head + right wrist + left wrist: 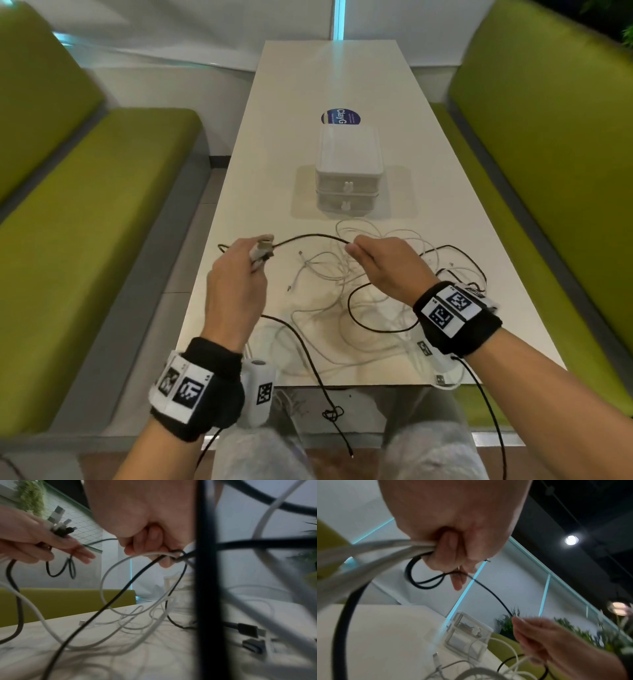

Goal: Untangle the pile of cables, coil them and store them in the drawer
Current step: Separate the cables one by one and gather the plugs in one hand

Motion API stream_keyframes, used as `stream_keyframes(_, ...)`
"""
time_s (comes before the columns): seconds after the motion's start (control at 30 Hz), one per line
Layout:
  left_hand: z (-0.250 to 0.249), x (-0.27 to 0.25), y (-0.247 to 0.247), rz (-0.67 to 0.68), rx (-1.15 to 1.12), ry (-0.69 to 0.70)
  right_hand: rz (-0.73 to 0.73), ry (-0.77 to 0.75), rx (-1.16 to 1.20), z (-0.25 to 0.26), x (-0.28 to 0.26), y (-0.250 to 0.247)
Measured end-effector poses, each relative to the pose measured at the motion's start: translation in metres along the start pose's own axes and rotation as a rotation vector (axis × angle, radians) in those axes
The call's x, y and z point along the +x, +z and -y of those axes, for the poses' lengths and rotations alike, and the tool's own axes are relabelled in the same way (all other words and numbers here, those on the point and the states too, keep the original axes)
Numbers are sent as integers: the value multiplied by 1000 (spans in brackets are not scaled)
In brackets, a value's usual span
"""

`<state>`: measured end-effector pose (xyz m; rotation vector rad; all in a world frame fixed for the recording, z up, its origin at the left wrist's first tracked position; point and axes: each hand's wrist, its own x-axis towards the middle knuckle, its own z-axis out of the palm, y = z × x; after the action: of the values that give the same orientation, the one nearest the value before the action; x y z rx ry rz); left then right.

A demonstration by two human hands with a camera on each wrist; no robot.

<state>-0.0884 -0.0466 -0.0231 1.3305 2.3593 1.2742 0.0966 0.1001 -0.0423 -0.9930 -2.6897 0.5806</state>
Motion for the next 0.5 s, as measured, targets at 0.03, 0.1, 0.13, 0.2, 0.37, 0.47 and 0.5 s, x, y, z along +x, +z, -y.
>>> stream_keyframes(0.03, 0, -2, 4, -25, 56, 57, 6, 2, -31, 3, 1, 0)
stream_keyframes(0.1, -12, -6, 7, -78, -3, 153, 15, 2, -103, 7, 3, 2)
stream_keyframes(0.13, -20, -7, 10, -83, -65, 212, 12, 1, -127, 8, 3, 5)
stream_keyframes(0.2, -33, -8, 18, 5, -133, 297, -1, -11, -142, 10, 4, 11)
stream_keyframes(0.37, -39, 4, 47, 321, 242, 246, -120, -135, -30, 14, 1, 10)
stream_keyframes(0.47, -36, 7, 45, 290, 265, 307, -162, -158, 40, 16, -4, 4)
stream_keyframes(0.5, -35, 7, 42, 271, 216, 316, -152, -157, 71, 16, -5, 6)
